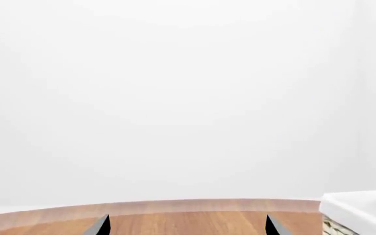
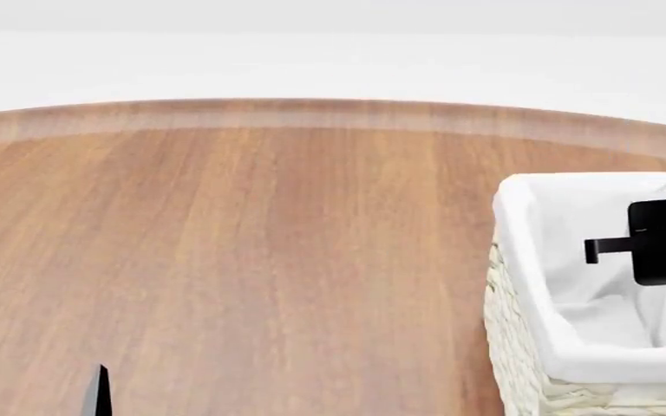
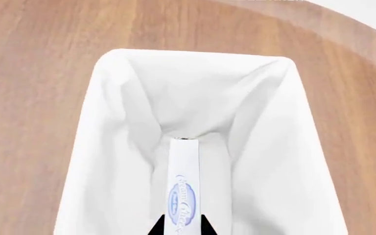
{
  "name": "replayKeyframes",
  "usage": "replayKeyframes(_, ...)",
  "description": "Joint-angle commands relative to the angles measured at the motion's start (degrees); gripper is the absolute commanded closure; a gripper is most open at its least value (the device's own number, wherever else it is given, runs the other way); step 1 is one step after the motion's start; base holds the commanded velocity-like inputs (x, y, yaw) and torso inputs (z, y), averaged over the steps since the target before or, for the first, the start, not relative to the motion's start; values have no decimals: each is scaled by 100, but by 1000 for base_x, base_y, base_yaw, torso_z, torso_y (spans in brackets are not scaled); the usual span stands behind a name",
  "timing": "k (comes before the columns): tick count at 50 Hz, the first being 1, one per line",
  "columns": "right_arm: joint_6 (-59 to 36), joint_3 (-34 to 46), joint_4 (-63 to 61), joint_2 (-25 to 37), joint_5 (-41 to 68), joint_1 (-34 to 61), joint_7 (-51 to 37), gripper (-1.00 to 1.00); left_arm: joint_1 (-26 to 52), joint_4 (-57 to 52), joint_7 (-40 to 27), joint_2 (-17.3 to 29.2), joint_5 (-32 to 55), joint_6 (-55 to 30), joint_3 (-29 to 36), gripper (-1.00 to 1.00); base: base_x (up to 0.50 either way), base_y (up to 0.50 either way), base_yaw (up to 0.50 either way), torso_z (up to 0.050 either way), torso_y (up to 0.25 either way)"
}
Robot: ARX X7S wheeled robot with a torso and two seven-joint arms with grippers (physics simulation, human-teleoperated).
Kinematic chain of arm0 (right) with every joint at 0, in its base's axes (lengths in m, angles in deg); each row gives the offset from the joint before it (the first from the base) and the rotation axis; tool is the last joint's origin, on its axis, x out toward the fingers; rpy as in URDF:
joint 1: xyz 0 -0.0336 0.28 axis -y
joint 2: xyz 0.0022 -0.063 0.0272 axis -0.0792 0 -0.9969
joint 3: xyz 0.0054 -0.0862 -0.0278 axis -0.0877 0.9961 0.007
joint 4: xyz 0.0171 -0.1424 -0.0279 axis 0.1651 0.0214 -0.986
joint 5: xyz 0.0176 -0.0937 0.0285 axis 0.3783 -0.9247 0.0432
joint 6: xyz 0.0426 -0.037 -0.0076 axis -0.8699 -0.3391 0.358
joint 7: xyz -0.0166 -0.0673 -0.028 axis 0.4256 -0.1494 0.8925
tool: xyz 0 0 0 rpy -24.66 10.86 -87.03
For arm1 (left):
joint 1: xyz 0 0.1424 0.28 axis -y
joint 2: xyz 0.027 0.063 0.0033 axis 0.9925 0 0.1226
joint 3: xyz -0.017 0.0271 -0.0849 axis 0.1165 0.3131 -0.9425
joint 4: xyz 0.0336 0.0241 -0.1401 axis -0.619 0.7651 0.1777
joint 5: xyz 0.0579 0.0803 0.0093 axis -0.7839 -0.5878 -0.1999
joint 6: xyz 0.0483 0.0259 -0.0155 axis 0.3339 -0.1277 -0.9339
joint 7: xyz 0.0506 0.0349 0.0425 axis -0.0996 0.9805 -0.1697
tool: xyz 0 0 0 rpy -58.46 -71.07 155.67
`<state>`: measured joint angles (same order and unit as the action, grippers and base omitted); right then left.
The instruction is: Pick up the cream cheese box, and put it in the basket.
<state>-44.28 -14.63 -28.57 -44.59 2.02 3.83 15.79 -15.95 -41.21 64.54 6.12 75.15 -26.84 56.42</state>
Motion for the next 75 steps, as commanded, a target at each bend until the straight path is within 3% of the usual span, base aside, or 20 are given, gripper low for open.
replayKeyframes(1, 92, 123, 245, -91, -237, -43, 221, 100, 13, 18, -10, 13, 11, 6, 10, -100, 0, 0, 0, 0, 0)
replayKeyframes(75, 1118, 342, 1531, -761, -692, -443, 1080, 100, 38, 0, -119, 103, 8, 9, 110, -100, 0, 0, 0, 0, 0)
